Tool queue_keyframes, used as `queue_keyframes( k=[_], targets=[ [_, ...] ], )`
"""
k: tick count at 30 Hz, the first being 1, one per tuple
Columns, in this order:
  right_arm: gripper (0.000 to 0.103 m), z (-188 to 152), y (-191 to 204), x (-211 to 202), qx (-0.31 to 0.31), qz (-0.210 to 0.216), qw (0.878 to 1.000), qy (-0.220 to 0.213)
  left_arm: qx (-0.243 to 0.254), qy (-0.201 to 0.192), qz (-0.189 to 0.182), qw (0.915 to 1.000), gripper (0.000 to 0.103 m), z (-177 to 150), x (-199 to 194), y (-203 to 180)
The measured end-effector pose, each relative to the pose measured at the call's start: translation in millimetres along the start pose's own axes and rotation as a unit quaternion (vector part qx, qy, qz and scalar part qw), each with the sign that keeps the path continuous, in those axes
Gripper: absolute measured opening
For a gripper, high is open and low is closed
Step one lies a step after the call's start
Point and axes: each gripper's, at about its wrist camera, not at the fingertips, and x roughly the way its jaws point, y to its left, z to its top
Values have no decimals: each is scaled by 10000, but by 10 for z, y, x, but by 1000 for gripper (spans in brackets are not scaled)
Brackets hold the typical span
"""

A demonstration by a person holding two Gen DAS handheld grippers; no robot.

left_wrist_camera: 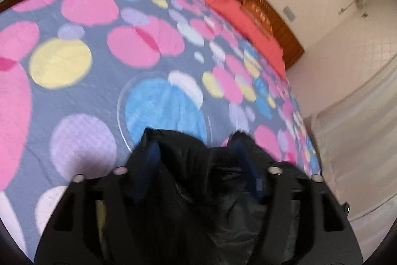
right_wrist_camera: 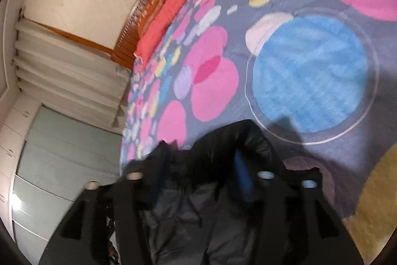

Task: Fold large clothes
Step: 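Open both tools to release the folded hem and smooth it flat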

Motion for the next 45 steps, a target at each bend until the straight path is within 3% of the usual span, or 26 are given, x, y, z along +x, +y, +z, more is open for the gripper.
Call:
queue_keyframes(
  k=[3, 7, 12, 15, 19, 23, 29, 37, 40, 42, 45],
  targets=[
    [61, -32, 133, -168, -202, -122, 9996, -174, 229, -277, 157, 9992, 73, 32, -233, -83],
    [61, -271, 615, -242, -1106, -525, 9915, -450, 666, -238, 309, 9970, 73, -125, -343, -296],
    [60, -749, 1336, 202, -2289, -791, 9700, -214, 1622, -90, 562, 9851, 73, -508, -135, -786],
    [60, -949, 1569, 547, -2740, -908, 9574, -27, 1772, 61, 695, 9817, 73, -629, 122, -932],
    [53, -1193, 1769, 997, -3534, -1448, 9242, 47, 1788, 70, 967, 9791, 73, -692, 442, -948],
    [48, -1362, 1674, 1300, -4019, -1955, 8945, 137, 1865, 163, 1300, 9737, 73, -744, 689, -866],
    [48, -1415, 1415, 1541, -3861, -2157, 8961, 374, 2088, 247, 1511, 9659, 74, -836, 916, -840],
    [48, -1401, 1376, 1528, -3717, -2011, 9057, 331, 2199, 273, 1638, 9613, 74, -867, 1033, -834],
    [48, -1305, 1431, 1239, -3600, -1822, 9147, 224, 2129, 498, 1473, 9646, 74, -779, 798, -834],
    [49, -1158, 1446, 964, -3561, -1823, 9165, -48, 1952, 218, 1340, 9713, 74, -675, 506, -758],
    [49, -884, 1388, 656, -3591, -2153, 9072, -416, 1809, -184, 1440, 9727, 75, -514, 209, -575]
  ],
)
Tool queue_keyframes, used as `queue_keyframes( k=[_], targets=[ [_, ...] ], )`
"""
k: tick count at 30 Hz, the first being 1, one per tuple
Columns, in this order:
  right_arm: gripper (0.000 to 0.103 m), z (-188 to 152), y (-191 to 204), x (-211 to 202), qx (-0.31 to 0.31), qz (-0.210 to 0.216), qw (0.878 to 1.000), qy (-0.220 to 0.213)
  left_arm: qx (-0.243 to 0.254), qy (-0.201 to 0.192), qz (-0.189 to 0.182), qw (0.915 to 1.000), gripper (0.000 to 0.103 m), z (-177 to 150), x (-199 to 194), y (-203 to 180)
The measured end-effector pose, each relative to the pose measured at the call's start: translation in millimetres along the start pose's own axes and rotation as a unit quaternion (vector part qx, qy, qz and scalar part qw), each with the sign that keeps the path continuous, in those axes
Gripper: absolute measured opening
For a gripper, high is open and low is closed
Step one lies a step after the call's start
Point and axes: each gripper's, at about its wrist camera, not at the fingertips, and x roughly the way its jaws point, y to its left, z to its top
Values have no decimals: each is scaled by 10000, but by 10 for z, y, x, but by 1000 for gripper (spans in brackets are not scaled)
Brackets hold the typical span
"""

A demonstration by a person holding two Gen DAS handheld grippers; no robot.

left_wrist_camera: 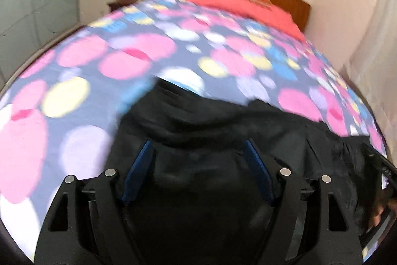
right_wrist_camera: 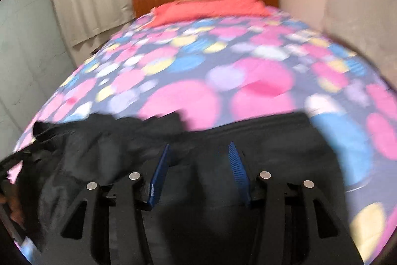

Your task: Fold large clothes

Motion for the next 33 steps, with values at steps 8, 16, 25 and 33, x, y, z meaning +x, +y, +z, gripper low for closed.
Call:
queue_keyframes(
  k=[8, 16, 25, 33],
  targets=[
    [49, -145, -414, 402, -77, -547, 9968, 576, -168, 690, 507, 9962, 76, -98, 433, 363],
    [55, -342, -512, 666, 136, -522, 9970, 551, -119, 721, 649, 9952, 88, -197, 662, 381],
    [57, -329, -517, 668, 226, -502, 9973, 490, -117, 694, 710, 9950, 90, -190, 698, 374],
    [63, -301, -663, -24, 696, -383, 9961, 384, -641, 527, 375, 9958, 90, -176, -58, 565]
  ],
)
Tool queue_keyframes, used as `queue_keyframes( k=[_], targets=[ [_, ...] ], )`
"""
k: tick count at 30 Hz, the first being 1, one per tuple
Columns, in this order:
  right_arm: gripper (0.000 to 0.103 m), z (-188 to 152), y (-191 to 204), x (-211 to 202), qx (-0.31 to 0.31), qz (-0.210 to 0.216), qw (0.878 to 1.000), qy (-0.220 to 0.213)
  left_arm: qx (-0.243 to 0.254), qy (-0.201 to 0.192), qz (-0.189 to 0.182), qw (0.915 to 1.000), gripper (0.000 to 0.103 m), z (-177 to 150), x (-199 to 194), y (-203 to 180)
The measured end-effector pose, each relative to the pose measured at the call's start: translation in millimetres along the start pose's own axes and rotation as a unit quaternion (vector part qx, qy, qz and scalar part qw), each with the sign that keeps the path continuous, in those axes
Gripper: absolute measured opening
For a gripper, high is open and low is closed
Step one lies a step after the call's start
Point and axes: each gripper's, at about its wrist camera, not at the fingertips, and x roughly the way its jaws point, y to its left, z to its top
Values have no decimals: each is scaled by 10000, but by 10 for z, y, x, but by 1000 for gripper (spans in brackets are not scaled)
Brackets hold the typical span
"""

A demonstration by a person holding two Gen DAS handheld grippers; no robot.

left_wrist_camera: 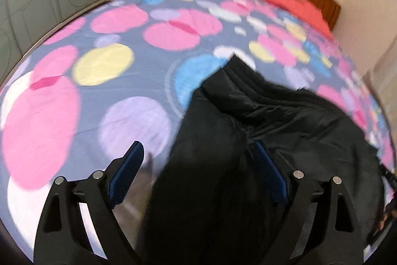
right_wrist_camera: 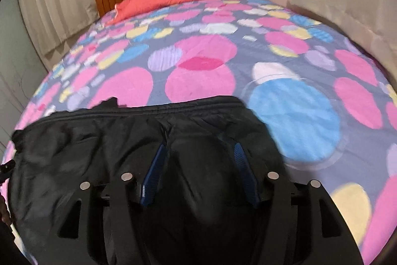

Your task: Fold large clothes

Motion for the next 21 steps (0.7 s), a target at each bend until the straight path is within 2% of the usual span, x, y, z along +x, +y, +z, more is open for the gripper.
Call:
queue_keyframes(
  k=[1, 4, 7, 12, 13, 16, 18, 21],
  targets=[
    [67, -52, -62, -149, 62, 30, 10000, -72, -64, -38, -45, 10000, 90, -36, -93, 39],
    [70, -258, -276, -492, 245, 8, 9996, -132, -397, -209, -203, 9988, 90, -306, -462, 254],
    [72, -552, -553, -733, 678, 29, 9977, -91, -869, -139, -373, 9954, 90, -649, -650, 464],
    [72, -1067, -839, -803, 1315, 265, 9906, 268, -1810, 257, -789, 9800, 93, -1257, -649, 713],
    [72, -1132, -856, -786, 1372, 273, 9896, 321, -1809, 225, -854, 9795, 94, -1318, -641, 712],
    [72, -1288, -919, -685, 1815, 504, 9811, 439, -1394, 66, -833, 9867, 98, -1342, -636, 546],
    [72, -1334, -937, -629, 2127, 744, 9734, 417, -1438, 96, -986, 9846, 98, -1310, -562, 473],
    [71, -1316, -871, -548, 2224, 889, 9704, 312, -1682, 38, -1096, 9796, 97, -1248, -466, 466]
  ],
)
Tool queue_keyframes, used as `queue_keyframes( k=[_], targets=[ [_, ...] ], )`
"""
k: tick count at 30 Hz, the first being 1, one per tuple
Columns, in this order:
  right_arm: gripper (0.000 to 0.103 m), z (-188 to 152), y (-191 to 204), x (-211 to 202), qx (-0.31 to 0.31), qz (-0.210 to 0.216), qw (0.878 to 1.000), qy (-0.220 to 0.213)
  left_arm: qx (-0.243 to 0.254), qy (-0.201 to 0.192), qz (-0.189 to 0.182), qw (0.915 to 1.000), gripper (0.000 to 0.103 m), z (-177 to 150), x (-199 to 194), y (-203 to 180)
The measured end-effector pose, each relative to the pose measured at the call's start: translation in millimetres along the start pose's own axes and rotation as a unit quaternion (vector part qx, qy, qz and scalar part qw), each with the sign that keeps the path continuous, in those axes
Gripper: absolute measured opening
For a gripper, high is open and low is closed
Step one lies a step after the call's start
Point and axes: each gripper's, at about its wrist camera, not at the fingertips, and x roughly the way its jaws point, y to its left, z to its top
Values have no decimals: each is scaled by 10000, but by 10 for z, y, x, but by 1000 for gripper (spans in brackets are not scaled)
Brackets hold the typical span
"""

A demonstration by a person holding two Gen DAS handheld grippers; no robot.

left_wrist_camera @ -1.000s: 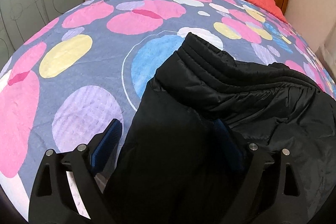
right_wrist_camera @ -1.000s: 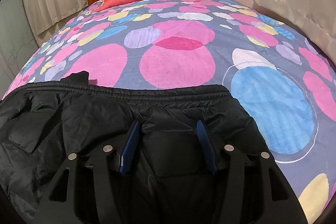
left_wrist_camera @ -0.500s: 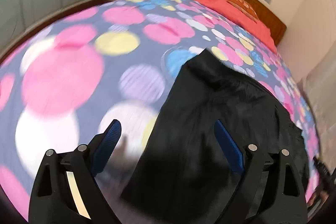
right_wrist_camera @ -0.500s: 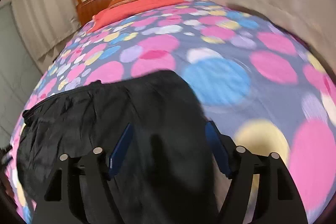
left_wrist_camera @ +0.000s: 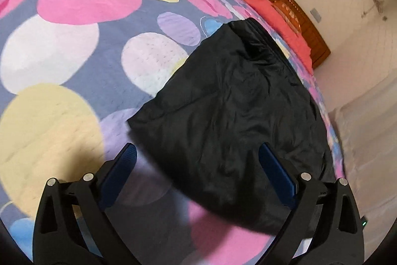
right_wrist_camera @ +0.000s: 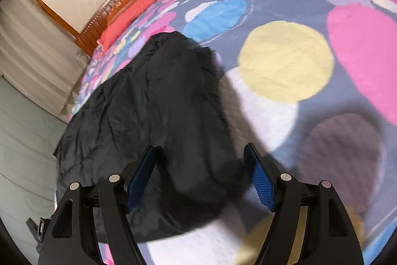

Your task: Fold large clothes

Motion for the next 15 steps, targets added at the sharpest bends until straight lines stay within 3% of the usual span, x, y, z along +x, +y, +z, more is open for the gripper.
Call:
queue_keyframes(
  k=[1, 2, 3, 6, 10, 15],
  targets=[
    [62, 4, 14, 24, -11, -47, 10000, -27, -70, -33, 12, 10000, 97, 16, 16, 5],
    [57, 3, 32, 57, -36, -126, 9999, -47, -145, -73, 50, 9999, 83, 30, 30, 2],
    [51, -5, 35, 82, -8, -113, 9999, -55, -151, -118, 239, 9995, 61, 46, 52, -10],
    [35, -16, 29, 76, 49, 33, 9999, -84, -186, -114, 80, 9997, 31, 84, 52, 39],
    [26, -44, 29, -35, 41, 179, 9997, -143, -56, -192, 91, 9998, 22, 47, -64, -16],
    [25, -112, -4, -173, 23, 231, 9997, -125, 36, -269, 6, 9996, 18, -28, -284, 16]
  ],
)
